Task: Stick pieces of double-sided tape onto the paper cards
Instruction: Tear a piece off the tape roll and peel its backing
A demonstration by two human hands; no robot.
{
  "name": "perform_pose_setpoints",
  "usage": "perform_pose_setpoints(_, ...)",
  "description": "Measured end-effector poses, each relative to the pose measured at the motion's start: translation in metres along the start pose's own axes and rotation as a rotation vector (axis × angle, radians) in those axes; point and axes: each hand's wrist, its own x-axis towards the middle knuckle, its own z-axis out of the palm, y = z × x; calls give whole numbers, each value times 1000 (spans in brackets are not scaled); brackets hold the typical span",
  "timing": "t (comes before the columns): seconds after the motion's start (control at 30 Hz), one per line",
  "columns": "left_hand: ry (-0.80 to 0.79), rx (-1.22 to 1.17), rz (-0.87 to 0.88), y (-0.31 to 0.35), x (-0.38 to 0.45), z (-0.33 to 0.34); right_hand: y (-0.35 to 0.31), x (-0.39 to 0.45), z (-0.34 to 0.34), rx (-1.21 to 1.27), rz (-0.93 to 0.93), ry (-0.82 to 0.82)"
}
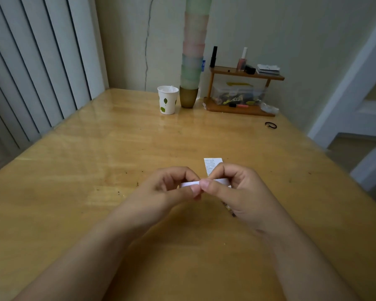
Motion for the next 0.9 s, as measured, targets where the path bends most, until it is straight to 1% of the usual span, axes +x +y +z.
perform_pose_setpoints(0.03,-7,-44,12,1,0,-1,-1,0,-2,18,2,-6)
perform_pose_setpoints(0.13,-15,-209,54,1,1,-5,-3,1,-7,176,-8,-20)
perform_pose_setpoints(0.23,-69,-382,110,1,2,-7,3,3,-12,321,-15,-91)
perform_pose_setpoints(0.33,-80,-511,93,1,1,-9,3,4,-14,464,-24,-108)
perform_pose_setpoints(0.4,-56,-492,82,3,2,-11,-1,2,-13,476,-21,-99)
perform_pose_setpoints(0.53,42,-118,52,4,2,-9,-6,-1,-7,251,-5,-64)
perform_pose_setpoints(0.63,14,58,2,1,1,-3,-4,-2,-1,106,1,-59)
perform_pose_setpoints(0.67,5,75,-3,1,1,-2,-4,-2,0,77,7,-42)
perform_pose_setpoints(0.73,0,35,2,2,1,-2,-4,-1,-2,87,17,-26)
perform_pose_setpoints(0.83,5,-98,23,3,1,-5,-5,0,-9,123,14,-37)
perform_pose_setpoints(0.9,-1,-203,51,2,1,-6,-3,2,-12,192,-1,-45)
